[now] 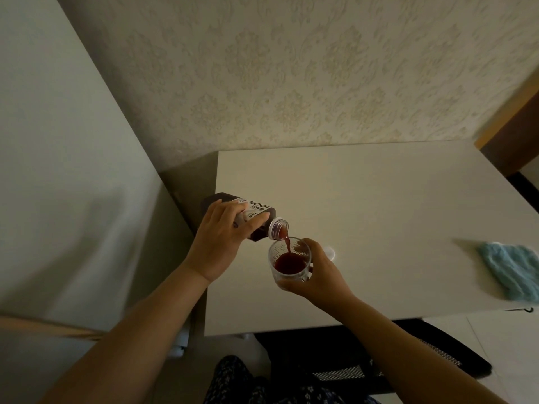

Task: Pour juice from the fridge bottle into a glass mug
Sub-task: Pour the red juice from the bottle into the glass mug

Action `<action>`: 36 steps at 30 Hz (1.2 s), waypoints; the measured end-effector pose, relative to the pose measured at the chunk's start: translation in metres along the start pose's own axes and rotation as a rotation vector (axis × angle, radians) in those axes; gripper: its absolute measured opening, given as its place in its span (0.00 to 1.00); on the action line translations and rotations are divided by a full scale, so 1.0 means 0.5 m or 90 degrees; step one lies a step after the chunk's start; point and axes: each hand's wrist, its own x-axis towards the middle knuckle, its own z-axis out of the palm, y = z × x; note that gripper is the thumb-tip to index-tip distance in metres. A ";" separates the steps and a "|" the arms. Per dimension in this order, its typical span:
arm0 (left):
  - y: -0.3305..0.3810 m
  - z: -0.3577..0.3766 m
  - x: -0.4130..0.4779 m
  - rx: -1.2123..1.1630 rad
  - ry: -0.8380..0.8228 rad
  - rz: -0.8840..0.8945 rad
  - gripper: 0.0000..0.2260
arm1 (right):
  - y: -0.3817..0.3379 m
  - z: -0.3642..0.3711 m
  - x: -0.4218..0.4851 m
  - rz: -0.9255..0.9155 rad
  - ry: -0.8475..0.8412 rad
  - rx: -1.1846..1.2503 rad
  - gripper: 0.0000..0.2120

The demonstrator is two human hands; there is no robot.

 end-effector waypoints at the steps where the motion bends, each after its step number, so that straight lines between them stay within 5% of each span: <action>1: 0.000 0.002 -0.003 -0.002 -0.003 -0.005 0.36 | 0.002 0.001 0.000 -0.001 0.003 -0.002 0.41; 9: 0.019 0.022 -0.018 -0.139 -0.054 -0.141 0.33 | 0.014 0.011 0.004 0.002 0.019 0.012 0.40; 21: 0.046 0.095 -0.086 -0.477 0.049 -0.469 0.33 | 0.068 0.048 0.050 0.075 0.025 0.018 0.39; 36: 0.056 0.158 -0.124 -0.578 0.059 -0.556 0.31 | 0.127 0.071 0.080 0.112 0.033 0.065 0.37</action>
